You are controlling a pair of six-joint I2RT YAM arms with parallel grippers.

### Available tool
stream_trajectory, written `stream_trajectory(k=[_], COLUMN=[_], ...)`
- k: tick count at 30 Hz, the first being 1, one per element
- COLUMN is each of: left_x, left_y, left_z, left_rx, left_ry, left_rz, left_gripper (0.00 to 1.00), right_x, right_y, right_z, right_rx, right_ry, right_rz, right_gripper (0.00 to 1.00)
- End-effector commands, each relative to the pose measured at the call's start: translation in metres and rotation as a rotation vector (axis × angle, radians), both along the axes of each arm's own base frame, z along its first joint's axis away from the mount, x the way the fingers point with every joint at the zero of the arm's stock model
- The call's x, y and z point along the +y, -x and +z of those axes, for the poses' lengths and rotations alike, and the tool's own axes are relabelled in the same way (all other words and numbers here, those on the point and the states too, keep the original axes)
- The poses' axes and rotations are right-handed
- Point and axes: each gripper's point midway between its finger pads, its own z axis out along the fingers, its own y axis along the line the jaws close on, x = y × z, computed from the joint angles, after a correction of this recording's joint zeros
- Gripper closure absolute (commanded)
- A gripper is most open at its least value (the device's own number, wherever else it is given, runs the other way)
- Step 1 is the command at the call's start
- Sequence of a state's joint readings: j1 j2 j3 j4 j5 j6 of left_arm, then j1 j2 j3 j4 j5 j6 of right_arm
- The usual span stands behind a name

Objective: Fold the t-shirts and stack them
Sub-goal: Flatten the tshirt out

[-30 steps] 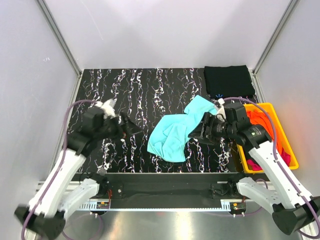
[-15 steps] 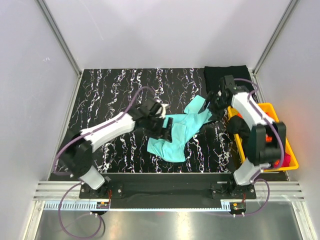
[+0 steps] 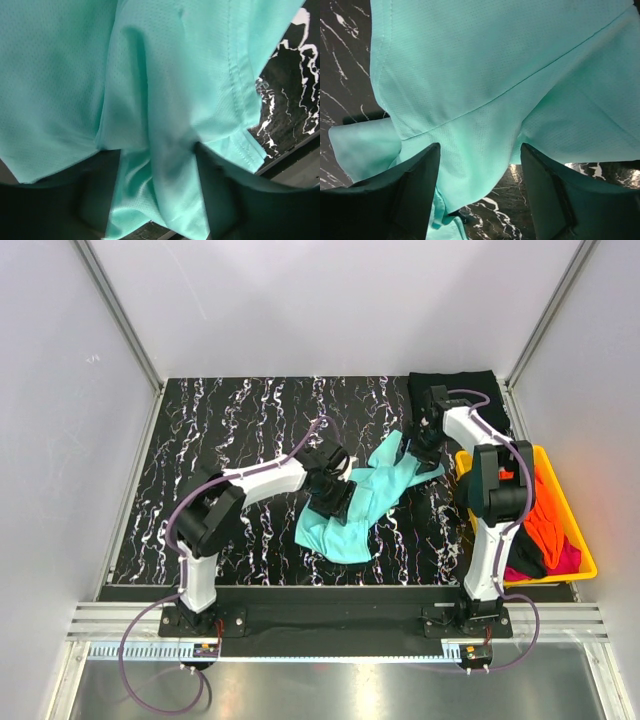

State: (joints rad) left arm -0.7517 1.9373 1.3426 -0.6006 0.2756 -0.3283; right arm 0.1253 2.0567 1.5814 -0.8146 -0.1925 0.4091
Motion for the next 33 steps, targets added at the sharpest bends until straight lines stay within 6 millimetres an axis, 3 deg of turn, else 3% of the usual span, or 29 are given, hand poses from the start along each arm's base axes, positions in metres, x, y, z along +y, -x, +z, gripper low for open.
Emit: stream_trajectory(k=[1,2,5,6,9,10,11,12,13,14,15,17,18,19,20,21,23,24,26,27,28,30,33], left_x=[-0.021,-0.022,-0.021,-0.017,-0.003,0.002,0.011,0.016,0.022,0.032,0.039,0.051,0.059,0.065,0.071,0.080,0.091,0.103,0.113,0.118,0.127,0.135,0.148], left_y=[-0.021,-0.022,-0.026,-0.029,-0.035,-0.036,-0.037,-0.038,-0.038,-0.037,-0.036,-0.030,-0.023,-0.020,-0.013,-0.002,0.012,0.025,0.040,0.049,0.064,0.081,0.102], left_z=[0.024,0.026,0.039,0.044,0.072,0.079,0.100,0.109,0.122,0.144,0.158,0.177,0.205,0.216,0.225,0.247,0.263,0.284,0.294,0.301,0.317,0.320,0.319], left_rx=[-0.082,-0.089,-0.114,-0.125,-0.171,-0.189,-0.228,-0.243,-0.268,-0.315,-0.348,-0.384,-0.442,-0.465,-0.486,-0.534,-0.571,-0.626,-0.653,-0.671,-0.708,-0.723,-0.734], left_ry=[0.088,0.095,0.108,0.114,0.146,0.148,0.179,0.191,0.206,0.237,0.252,0.284,0.337,0.357,0.377,0.426,0.471,0.522,0.567,0.596,0.654,0.697,0.758], left_rz=[-0.041,-0.037,-0.023,-0.006,0.050,0.067,0.096,0.112,0.132,0.154,0.172,0.208,0.222,0.241,0.251,0.261,0.296,0.308,0.320,0.325,0.324,0.322,0.336], left_gripper=[0.47,0.63,0.83,0.92,1.00,1.00,1.00,1.00,1.00,1.00,1.00,1.00,1.00,1.00,1.00,1.00,1.00,1.00,1.00,1.00,1.00,1.00,1.00], right_x=[-0.010,-0.012,-0.018,-0.019,-0.019,-0.020,-0.021,-0.022,-0.025,-0.025,-0.024,-0.026,-0.027,-0.029,-0.031,-0.032,-0.035,-0.037,-0.040,-0.042,-0.041,-0.038,-0.029], right_y=[-0.013,-0.013,-0.016,-0.017,-0.021,-0.021,-0.018,-0.018,-0.013,-0.011,-0.007,0.005,0.012,0.020,0.031,0.038,0.056,0.072,0.094,0.113,0.125,0.155,0.186], right_z=[0.006,0.005,-0.002,-0.001,0.018,0.025,0.031,0.051,0.059,0.071,0.097,0.118,0.147,0.157,0.185,0.198,0.222,0.247,0.269,0.292,0.301,0.328,0.351], right_rx=[-0.044,-0.043,-0.036,-0.040,-0.083,-0.097,-0.103,-0.144,-0.151,-0.175,-0.233,-0.270,-0.343,-0.360,-0.431,-0.462,-0.509,-0.581,-0.636,-0.710,-0.736,-0.830,-0.906], right_ry=[0.064,0.072,0.097,0.098,0.097,0.099,0.102,0.103,0.110,0.104,0.093,0.088,0.078,0.081,0.073,0.072,0.069,0.056,0.045,0.030,0.012,-0.040,-0.118], right_rz=[0.049,0.053,0.053,0.049,0.038,0.035,0.030,0.015,0.005,0.000,-0.012,-0.033,-0.044,-0.051,-0.058,-0.065,-0.074,-0.082,-0.093,-0.098,-0.092,-0.087,-0.063], right_gripper=[0.29,0.35,0.53,0.68,0.98,1.00,1.00,1.00,1.00,1.00,1.00,1.00,1.00,1.00,1.00,1.00,1.00,1.00,1.00,1.00,1.00,1.00,1.00])
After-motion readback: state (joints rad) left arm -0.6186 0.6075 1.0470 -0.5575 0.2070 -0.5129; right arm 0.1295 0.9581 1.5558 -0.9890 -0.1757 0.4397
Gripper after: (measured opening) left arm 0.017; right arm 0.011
